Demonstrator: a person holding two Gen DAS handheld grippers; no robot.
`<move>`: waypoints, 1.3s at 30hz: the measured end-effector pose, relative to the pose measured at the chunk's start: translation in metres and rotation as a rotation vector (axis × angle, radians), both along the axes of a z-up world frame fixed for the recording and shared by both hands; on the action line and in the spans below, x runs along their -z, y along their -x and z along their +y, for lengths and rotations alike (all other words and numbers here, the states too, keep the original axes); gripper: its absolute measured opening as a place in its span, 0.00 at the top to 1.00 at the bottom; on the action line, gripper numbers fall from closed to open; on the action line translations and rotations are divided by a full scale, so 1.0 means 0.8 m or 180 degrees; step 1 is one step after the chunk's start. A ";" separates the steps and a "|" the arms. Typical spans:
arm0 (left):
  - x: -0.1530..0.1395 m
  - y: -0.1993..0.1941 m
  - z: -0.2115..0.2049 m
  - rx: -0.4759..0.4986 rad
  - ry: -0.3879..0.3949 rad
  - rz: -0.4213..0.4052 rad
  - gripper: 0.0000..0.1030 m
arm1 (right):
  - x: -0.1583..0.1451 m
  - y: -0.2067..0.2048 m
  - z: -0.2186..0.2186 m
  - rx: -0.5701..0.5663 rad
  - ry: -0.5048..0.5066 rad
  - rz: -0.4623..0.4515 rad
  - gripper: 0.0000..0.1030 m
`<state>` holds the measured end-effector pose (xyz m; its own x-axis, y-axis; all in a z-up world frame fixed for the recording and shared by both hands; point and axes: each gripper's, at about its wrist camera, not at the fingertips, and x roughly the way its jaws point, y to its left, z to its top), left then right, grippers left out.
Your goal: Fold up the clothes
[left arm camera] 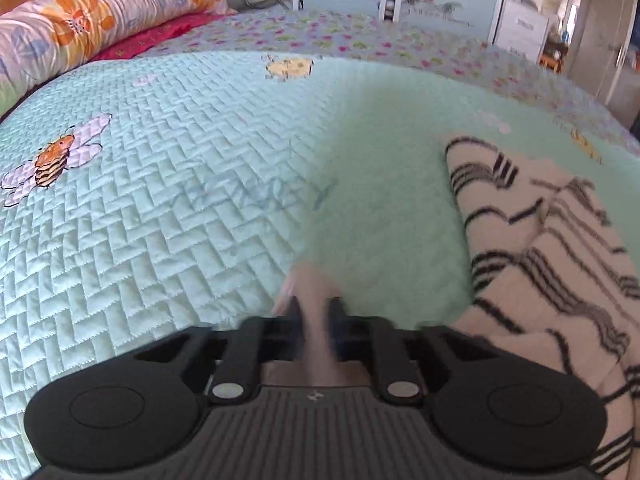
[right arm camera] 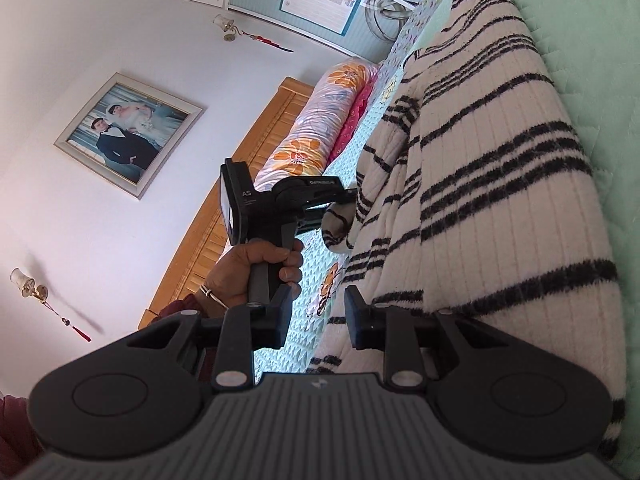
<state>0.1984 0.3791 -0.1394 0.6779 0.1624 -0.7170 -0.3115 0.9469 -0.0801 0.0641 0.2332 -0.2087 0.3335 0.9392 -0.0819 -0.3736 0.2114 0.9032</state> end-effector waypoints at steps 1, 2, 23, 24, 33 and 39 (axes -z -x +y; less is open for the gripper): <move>-0.007 0.006 0.001 -0.0032 0.0056 -0.0121 0.89 | 0.000 0.000 0.000 -0.0001 -0.0002 0.0000 0.72; -0.020 0.014 -0.001 -0.0022 0.0109 -0.0288 0.89 | 0.000 0.001 0.000 0.0001 0.0004 -0.0002 0.72; -0.037 0.224 -0.198 0.3062 0.0304 -0.1095 0.90 | 0.020 0.059 -0.106 0.0769 -0.0680 0.0789 0.49; -0.029 0.223 -0.196 0.3013 0.0324 -0.1083 0.89 | 0.015 0.059 -0.105 0.0755 -0.0539 0.0754 0.47; -0.008 0.258 -0.199 0.3119 0.0190 -0.0956 0.45 | -0.004 0.062 -0.078 0.0557 0.0102 0.0539 0.43; 0.002 0.286 -0.179 0.2947 0.0485 -0.0806 0.43 | -0.007 0.078 -0.085 0.0456 0.0203 0.0587 0.43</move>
